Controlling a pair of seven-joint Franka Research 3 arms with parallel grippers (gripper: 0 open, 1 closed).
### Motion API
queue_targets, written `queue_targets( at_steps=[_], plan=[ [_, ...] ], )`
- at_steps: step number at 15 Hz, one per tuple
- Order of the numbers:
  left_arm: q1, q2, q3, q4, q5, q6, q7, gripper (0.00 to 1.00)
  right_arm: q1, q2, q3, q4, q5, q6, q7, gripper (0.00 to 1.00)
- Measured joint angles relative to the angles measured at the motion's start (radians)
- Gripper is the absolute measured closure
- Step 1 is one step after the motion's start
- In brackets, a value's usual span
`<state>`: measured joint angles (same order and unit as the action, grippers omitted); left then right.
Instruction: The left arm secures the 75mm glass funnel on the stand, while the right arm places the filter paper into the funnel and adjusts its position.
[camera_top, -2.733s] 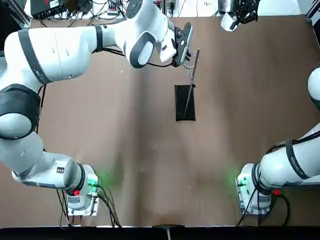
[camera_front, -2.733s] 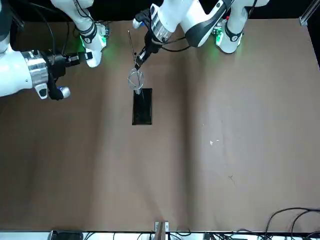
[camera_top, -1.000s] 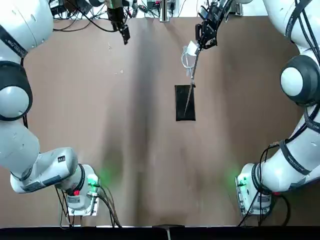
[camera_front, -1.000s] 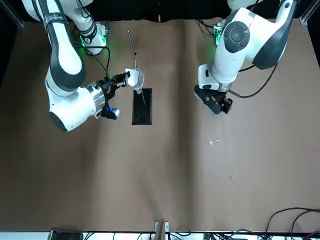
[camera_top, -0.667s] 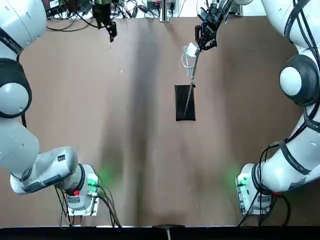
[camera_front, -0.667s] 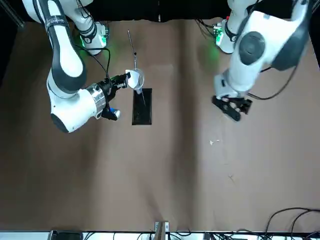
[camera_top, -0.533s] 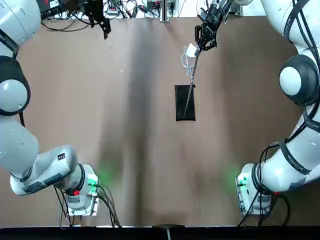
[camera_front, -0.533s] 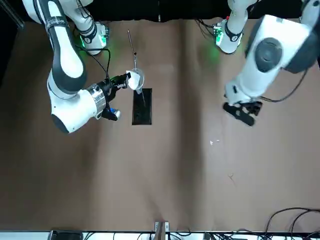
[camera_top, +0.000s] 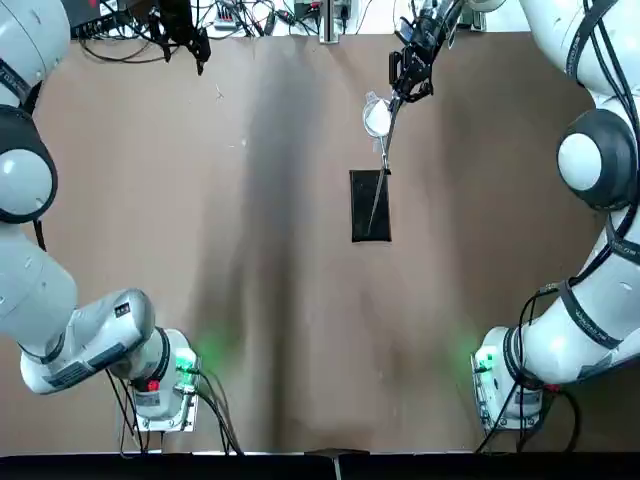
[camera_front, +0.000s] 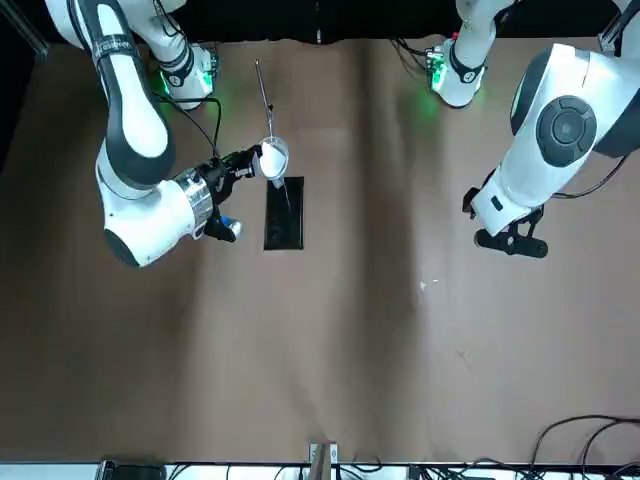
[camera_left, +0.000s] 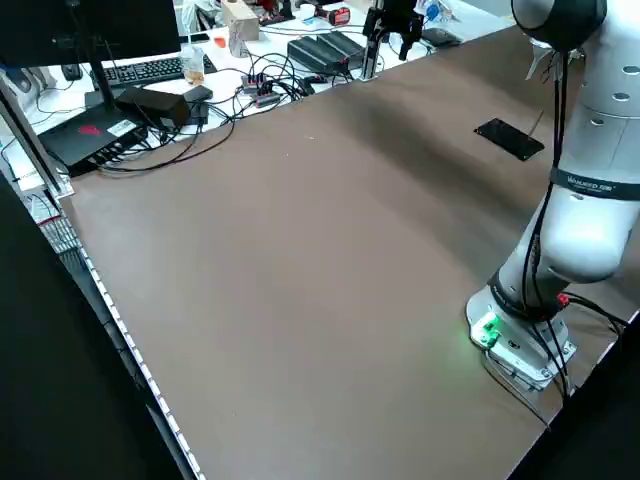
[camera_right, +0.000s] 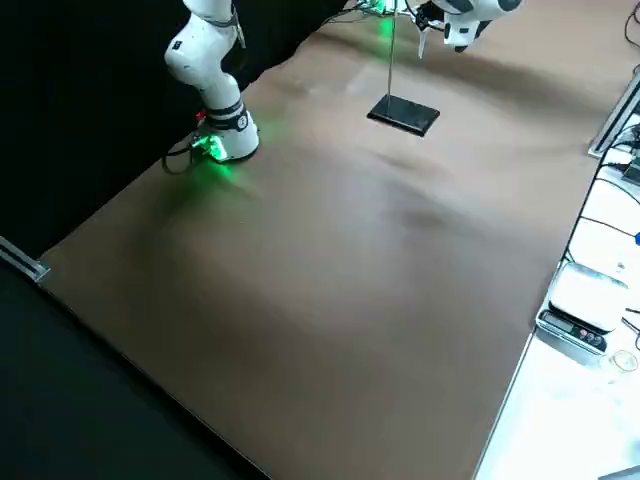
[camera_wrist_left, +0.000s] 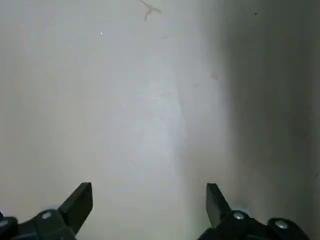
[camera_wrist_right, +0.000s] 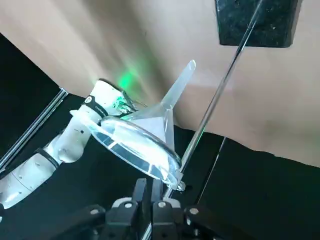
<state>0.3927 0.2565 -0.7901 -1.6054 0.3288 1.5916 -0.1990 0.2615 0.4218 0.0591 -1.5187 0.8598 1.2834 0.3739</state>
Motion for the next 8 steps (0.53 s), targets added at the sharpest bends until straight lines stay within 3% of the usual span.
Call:
queue_targets(
  at_steps=[3,5,8],
  plan=[
    [0.001,-0.001,0.018,0.009,-0.01,-0.006,-0.008,0.0,-0.003,0.0,-0.005,0.005,0.0,0.0,0.0,0.89],
    [-0.064,-0.017,0.149,0.034,-0.104,-0.007,-0.008,0.0,-0.007,-0.01,-0.016,0.026,0.0,0.0,0.0,0.89],
    [-0.267,-0.083,0.43,0.058,-0.254,-0.01,-0.008,0.0,-0.033,-0.037,-0.047,0.053,-0.007,0.001,0.0,0.89]
  ],
)
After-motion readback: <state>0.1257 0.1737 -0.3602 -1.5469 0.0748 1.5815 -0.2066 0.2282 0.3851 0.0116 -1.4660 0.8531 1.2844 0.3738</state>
